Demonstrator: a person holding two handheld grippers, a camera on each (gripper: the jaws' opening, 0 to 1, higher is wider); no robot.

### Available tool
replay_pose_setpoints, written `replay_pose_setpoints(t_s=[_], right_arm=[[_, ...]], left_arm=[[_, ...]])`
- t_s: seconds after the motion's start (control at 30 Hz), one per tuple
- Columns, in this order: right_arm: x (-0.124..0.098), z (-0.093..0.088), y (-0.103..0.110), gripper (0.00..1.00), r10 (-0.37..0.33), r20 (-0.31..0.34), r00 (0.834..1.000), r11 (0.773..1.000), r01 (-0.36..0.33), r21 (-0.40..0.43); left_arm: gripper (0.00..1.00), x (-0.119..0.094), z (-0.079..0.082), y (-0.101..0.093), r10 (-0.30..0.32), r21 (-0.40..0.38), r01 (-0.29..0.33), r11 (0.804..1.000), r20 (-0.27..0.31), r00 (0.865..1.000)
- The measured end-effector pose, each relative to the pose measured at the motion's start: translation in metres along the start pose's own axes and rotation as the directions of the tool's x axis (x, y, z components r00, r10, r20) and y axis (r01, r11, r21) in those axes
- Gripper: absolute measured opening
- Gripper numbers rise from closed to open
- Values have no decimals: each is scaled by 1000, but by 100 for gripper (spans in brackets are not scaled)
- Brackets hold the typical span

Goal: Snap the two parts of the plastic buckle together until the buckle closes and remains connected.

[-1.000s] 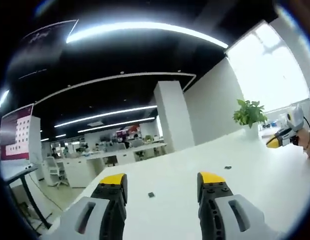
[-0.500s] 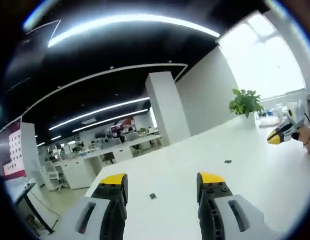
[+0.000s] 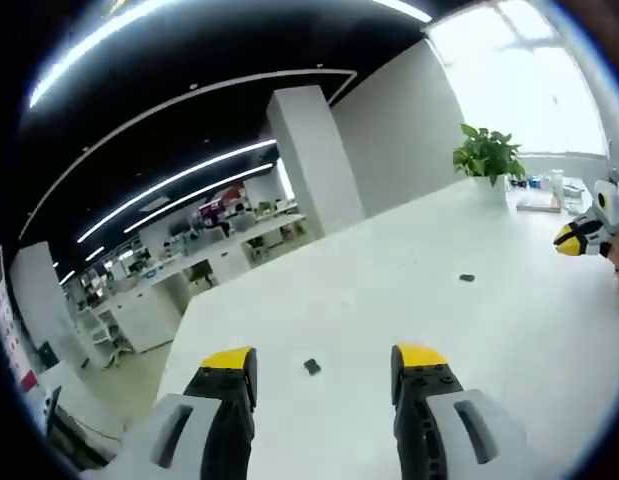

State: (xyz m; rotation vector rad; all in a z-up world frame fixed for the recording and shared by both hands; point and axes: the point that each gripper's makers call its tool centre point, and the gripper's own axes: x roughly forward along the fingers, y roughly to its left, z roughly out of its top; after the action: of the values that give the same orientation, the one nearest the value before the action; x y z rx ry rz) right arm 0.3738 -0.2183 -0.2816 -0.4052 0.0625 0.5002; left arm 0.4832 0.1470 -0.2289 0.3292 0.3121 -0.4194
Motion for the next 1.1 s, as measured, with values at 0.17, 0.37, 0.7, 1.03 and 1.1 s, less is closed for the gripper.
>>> replay_pose_setpoints(t_s=[0.17, 0.37, 0.7, 1.03, 1.1], right_arm=[[0, 0, 2, 5, 3, -3, 1000, 1000, -3, 1], [-1, 0, 4, 5, 4, -2, 1000, 1000, -4, 2], [-2, -2, 4, 5, 0, -12, 1000, 1000, 0, -1], [-2, -4, 0, 5, -10, -20, 1000, 1000, 10, -4], [-3, -4, -1, 5, -14, -21, 1000, 1000, 14, -5]], left_arm=[[54, 18, -2, 9, -7, -4, 7, 1000, -69, 998], [54, 40, -10, 21, -10, -26, 6, 1000, -164, 986], [54, 82, -27, 33, -2, -67, -20, 998, -306, 952], [52, 123, -42, 32, -11, -120, -44, 992, -421, 907], [52, 130, -50, 29, -20, -136, -46, 990, -449, 893]])
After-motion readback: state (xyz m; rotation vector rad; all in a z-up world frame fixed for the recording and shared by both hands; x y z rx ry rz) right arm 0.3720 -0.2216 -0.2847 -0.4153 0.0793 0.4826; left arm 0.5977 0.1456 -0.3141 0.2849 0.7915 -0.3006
